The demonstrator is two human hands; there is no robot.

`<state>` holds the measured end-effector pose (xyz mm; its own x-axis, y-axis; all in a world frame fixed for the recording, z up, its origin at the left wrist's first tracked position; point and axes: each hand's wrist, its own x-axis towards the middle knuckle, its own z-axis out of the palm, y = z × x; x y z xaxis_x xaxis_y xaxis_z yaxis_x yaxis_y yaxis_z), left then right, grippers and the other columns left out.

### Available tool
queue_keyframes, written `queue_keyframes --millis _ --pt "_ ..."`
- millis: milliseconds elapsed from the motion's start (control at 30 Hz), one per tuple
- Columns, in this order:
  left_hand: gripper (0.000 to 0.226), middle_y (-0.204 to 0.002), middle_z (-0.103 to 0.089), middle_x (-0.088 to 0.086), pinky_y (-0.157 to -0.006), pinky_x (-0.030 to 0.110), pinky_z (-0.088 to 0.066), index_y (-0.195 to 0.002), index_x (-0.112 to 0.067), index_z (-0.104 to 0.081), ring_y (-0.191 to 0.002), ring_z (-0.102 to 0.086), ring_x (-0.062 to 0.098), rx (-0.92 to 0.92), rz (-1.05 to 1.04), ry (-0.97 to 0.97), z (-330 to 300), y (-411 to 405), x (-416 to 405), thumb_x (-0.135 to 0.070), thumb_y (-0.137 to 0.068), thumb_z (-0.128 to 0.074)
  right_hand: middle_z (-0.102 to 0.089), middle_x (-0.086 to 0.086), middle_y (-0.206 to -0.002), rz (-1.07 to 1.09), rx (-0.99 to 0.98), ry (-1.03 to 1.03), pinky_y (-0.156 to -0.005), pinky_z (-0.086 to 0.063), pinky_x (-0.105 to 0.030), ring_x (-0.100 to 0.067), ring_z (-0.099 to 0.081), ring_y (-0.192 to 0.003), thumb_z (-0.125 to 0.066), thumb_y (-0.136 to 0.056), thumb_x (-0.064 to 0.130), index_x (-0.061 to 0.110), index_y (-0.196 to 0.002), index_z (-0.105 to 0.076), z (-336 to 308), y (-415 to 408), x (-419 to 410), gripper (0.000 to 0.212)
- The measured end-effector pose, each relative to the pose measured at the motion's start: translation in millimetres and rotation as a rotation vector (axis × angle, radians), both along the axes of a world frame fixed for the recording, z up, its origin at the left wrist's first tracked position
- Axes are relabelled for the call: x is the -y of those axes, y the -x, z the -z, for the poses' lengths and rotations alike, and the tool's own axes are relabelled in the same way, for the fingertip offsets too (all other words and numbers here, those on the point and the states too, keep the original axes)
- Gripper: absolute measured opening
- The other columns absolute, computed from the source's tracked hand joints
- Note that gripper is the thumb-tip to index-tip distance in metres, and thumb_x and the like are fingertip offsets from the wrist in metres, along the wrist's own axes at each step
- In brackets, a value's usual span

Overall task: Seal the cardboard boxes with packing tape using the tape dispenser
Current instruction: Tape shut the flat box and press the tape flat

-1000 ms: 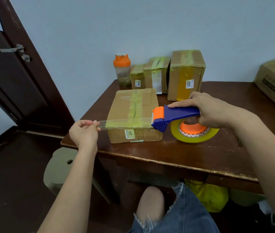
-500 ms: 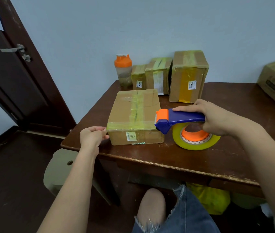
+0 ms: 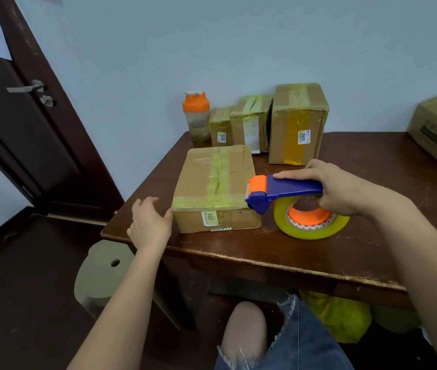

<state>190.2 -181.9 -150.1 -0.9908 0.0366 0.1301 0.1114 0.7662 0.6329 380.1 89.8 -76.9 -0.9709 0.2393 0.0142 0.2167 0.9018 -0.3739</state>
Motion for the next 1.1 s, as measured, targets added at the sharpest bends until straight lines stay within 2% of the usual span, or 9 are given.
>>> queue_keyframes --millis 67,200,267,367,533,700,867,1000,1100 --pt "0.047 -0.148 -0.045 0.009 -0.11 0.05 -0.038 -0.134 -0.014 -0.055 -0.133 -0.045 0.029 -0.062 0.024 -0.056 0 -2 4 -0.019 -0.089 -0.07 -0.039 0.0 -0.112 -0.008 -0.003 0.007 -0.08 -0.048 -0.036 -0.022 -0.045 -0.098 -0.052 -0.084 -0.014 0.068 -0.127 -0.026 -1 0 0 0.096" --pt "0.048 -0.142 -0.053 0.003 -0.112 0.022 -0.028 -0.127 -0.01 -0.063 -0.135 -0.044 0.016 -0.254 0.223 -0.257 0 -26 -2 0.014 -0.089 -0.046 -0.04 0.001 -0.111 -0.012 -0.006 0.015 -0.083 -0.047 -0.037 -0.022 -0.046 -0.098 -0.054 -0.084 -0.013 0.072 -0.122 -0.023 -1 0 -1 0.098" --pt "0.054 -0.14 -0.056 0.004 -0.115 0.024 -0.029 -0.127 -0.008 -0.065 -0.136 -0.044 0.014 -0.253 0.306 -0.277 7 -36 -8 0.018 -0.083 -0.044 -0.04 0.002 -0.109 -0.01 -0.004 0.021 -0.08 -0.046 -0.035 -0.021 -0.045 -0.097 -0.054 -0.084 -0.013 0.071 -0.125 -0.024 0 1 -2 0.098" --pt "0.054 -0.14 -0.056 0.005 -0.116 0.038 -0.034 -0.129 -0.008 -0.063 -0.137 -0.043 0.016 -0.273 0.305 -0.217 12 -36 -11 0.014 -0.082 -0.048 -0.039 0.004 -0.109 -0.012 -0.008 0.018 -0.081 -0.044 -0.035 -0.021 -0.045 -0.098 -0.055 -0.085 -0.011 0.068 -0.129 -0.026 1 1 -3 0.096" --pt "0.055 -0.146 -0.049 0.012 -0.121 0.035 -0.016 -0.136 -0.007 -0.055 -0.142 -0.036 0.026 -0.401 0.366 0.104 5 -38 -16 0.005 -0.083 -0.054 -0.04 0.002 -0.11 -0.01 -0.006 0.018 -0.081 -0.046 -0.035 -0.021 -0.045 -0.097 -0.053 -0.085 -0.012 0.07 -0.126 -0.025 0 0 -1 0.096" --pt "0.055 -0.147 -0.047 0.014 -0.12 0.031 -0.001 -0.139 -0.002 -0.05 -0.146 -0.028 0.025 -0.457 0.397 0.216 3 -42 -20 -0.001 -0.084 -0.055 -0.039 0.002 -0.109 -0.001 -0.007 0.035 -0.076 -0.044 -0.032 -0.02 -0.045 -0.095 -0.051 -0.084 -0.015 0.065 -0.131 -0.031 1 1 -1 0.095" --pt "0.059 -0.151 -0.042 0.005 -0.116 0.023 -0.004 -0.144 -0.011 -0.045 -0.144 -0.031 0.018 -0.449 0.552 0.181 -1 -55 -24 -0.002 -0.087 -0.059 -0.04 0.001 -0.111 0.002 -0.005 0.028 -0.08 -0.045 -0.034 -0.021 -0.045 -0.098 -0.051 -0.084 -0.014 0.064 -0.133 -0.03 0 0 0 0.094" --pt "0.06 -0.152 -0.041 0.002 -0.119 0.025 -0.009 -0.145 -0.014 -0.044 -0.144 -0.031 0.016 -0.428 0.536 0.192 -1 -56 -25 -0.005 -0.088 -0.059 -0.04 0.002 -0.109 0.001 0.001 0.035 -0.076 -0.04 -0.03 -0.02 -0.044 -0.096 -0.051 -0.084 -0.014 0.068 -0.127 -0.026 0 0 0 0.096" --pt "0.065 -0.154 -0.038 0.001 -0.122 0.027 -0.007 -0.147 -0.016 -0.041 -0.146 -0.027 0.013 -0.464 0.665 0.194 6 -59 -31 -0.004 -0.086 -0.057 -0.04 0.002 -0.109 0.007 -0.001 0.027 -0.077 -0.041 -0.032 -0.021 -0.044 -0.096 -0.051 -0.084 -0.014 0.066 -0.131 -0.028 -1 0 0 0.095"
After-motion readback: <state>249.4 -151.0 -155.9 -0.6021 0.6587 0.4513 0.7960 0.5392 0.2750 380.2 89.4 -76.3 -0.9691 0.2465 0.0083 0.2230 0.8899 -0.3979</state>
